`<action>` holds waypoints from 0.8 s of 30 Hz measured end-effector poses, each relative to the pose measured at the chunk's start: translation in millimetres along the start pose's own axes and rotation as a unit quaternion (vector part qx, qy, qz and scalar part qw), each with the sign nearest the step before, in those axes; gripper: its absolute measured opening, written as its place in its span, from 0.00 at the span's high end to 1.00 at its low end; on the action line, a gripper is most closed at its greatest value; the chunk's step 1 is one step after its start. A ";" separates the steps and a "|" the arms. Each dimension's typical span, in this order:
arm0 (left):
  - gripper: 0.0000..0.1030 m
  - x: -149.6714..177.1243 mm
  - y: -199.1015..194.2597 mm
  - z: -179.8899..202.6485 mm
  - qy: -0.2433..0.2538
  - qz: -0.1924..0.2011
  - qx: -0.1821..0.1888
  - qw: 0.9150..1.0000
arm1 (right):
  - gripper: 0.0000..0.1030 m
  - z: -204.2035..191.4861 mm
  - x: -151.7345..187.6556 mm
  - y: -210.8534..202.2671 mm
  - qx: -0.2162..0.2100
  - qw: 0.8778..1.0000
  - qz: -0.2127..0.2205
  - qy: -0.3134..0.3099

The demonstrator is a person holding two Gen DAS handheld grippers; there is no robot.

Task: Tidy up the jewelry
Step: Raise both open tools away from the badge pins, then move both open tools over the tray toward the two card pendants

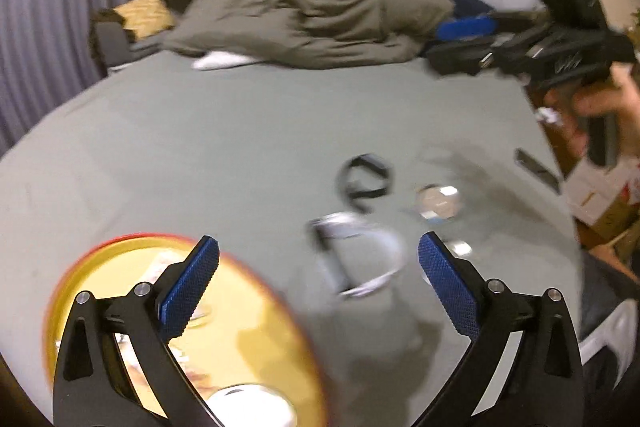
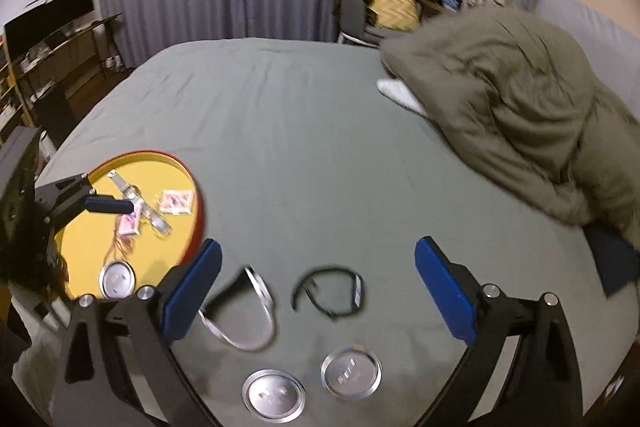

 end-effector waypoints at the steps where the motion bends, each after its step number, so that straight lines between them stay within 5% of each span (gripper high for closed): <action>1: 0.05 4.4 -2.5 -15.5 -0.003 -0.004 -0.015 1.000 | 0.09 -7.5 -8.5 2.8 -0.006 1.000 0.002 -0.005; 11: 0.05 76.5 -16.2 -127.0 -0.092 -0.060 -0.076 0.991 | 0.09 -94.5 -42.5 56.7 -0.075 0.996 -0.013 -0.050; 24: 0.05 138.2 -21.9 -141.5 -0.075 -0.093 -0.089 0.989 | 0.09 -187.4 -20.2 149.7 -0.135 0.985 -0.079 -0.070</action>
Point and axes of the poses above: each gripper's, at about its wrist camera, not at the fingertips, and y roughly the way its jaws point, z to its right, x to its underside, the point moved 9 cm from there along y, roughly the way its jaws point, and after that the axes turned 5 degrees about z, right-handed, at the moved point
